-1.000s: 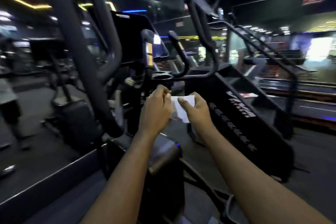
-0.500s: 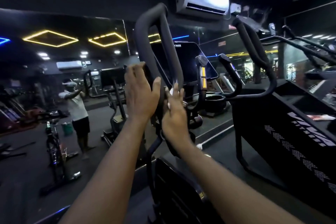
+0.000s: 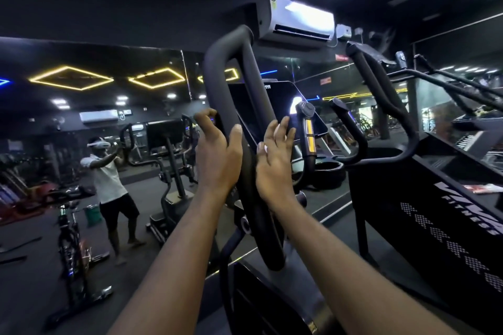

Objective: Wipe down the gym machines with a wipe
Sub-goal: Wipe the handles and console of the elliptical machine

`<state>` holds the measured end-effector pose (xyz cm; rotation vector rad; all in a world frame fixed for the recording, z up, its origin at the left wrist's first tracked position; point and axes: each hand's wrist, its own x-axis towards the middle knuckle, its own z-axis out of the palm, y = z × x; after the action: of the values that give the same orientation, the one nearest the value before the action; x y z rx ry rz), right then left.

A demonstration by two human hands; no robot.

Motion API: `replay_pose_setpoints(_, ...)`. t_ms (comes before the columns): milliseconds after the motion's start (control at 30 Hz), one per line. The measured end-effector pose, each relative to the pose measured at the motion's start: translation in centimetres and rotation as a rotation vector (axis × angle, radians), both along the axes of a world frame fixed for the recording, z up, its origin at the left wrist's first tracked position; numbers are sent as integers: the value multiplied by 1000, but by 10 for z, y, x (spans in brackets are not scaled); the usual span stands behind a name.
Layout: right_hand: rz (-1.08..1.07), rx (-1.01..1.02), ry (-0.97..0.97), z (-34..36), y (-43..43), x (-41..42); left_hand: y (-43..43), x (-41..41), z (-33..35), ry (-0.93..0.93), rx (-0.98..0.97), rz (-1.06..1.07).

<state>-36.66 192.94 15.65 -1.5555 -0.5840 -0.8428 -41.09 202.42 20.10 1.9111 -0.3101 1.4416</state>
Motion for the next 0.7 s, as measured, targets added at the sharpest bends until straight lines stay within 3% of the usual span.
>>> replay_pose_setpoints(100, -56, 0, -39, 17, -3, 11, -2, 5, 24, 18, -2, 40)
replay_pose_setpoints(267, 40, 22, -104, -10, -3, 6, -18, 17, 47, 53, -74, 211)
replay_pose_setpoints(433, 36, -33, -14, 48, -20, 33, -23, 23, 40, -8, -98, 233)
replay_pose_setpoints(600, -25, -15, 2, 24, -14, 20, -21, 26, 38, -7, -89, 225)
replay_pose_setpoints(700, -61, -34, 138, 51, -18, 20, -20, 26, 38, -24, -108, 196)
